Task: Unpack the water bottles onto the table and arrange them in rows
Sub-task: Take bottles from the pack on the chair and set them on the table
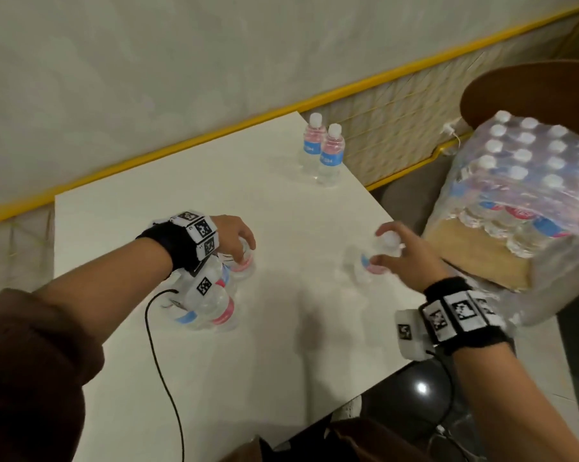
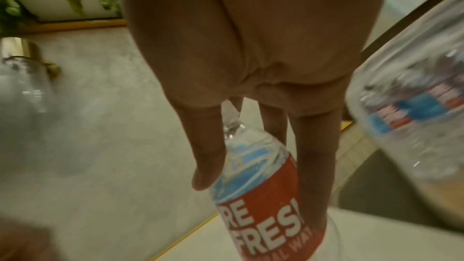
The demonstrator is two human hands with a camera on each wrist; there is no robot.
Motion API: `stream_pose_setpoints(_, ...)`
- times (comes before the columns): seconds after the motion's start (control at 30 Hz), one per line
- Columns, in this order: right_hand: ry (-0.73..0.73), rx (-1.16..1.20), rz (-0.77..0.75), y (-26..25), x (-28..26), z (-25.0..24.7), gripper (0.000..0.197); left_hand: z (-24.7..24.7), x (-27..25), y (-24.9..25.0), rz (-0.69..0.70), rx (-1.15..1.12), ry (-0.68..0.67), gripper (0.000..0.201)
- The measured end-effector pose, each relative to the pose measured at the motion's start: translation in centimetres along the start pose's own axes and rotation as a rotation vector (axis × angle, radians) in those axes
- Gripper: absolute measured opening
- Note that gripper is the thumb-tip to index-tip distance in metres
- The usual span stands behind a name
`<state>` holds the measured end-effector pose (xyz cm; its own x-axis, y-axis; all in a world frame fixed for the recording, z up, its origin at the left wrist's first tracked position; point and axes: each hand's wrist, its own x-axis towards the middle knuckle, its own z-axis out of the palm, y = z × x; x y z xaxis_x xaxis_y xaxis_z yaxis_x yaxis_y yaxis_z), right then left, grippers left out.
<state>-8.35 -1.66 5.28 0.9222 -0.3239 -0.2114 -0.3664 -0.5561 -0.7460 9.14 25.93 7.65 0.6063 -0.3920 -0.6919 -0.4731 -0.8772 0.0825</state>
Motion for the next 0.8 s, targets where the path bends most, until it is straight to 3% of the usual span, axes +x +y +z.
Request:
stream_pose_setpoints(0.13, -0.274, -0.028, -0.097, -4.0, -1.4, 6.8, 0.036, 0.0, -0.2, -0.4, 0.034, 0.013, -0.002, 0.042)
stream_pose_setpoints(0.3, -0.448, -0.095, -0.172, -7.7, -2.1, 12.9, 0.049, -1.2, -0.3, 1.7, 0.056, 0.010, 0.113, 0.050)
stream_pose_setpoints(0.43, -0.586, -0.102, -0.093, -7.2, -2.4, 12.6, 0.079, -2.3, 0.1, 5.4, 0.080, 0.056, 0.201, 0.049)
stream_pose_setpoints(0.5, -0.589, -0.086, -0.007, -5.2, -1.9, 10.4, 0.083, -2.9, 0.5, 7.8, 0.129, 0.057, 0.212, 0.048)
stream_pose_setpoints(0.57, -0.540, -0.074, 0.099, -2.4, -1.2, 7.5, 0.075, -3.2, 1.1, 10.5, 0.179, 0.052, 0.189, 0.047)
stream_pose_setpoints(0.8, -0.242, -0.025, 0.302, 6.9, 1.0, -3.7, 0.058, -2.7, 4.8, 21.8, 0.354, -0.011, 0.162, 0.052)
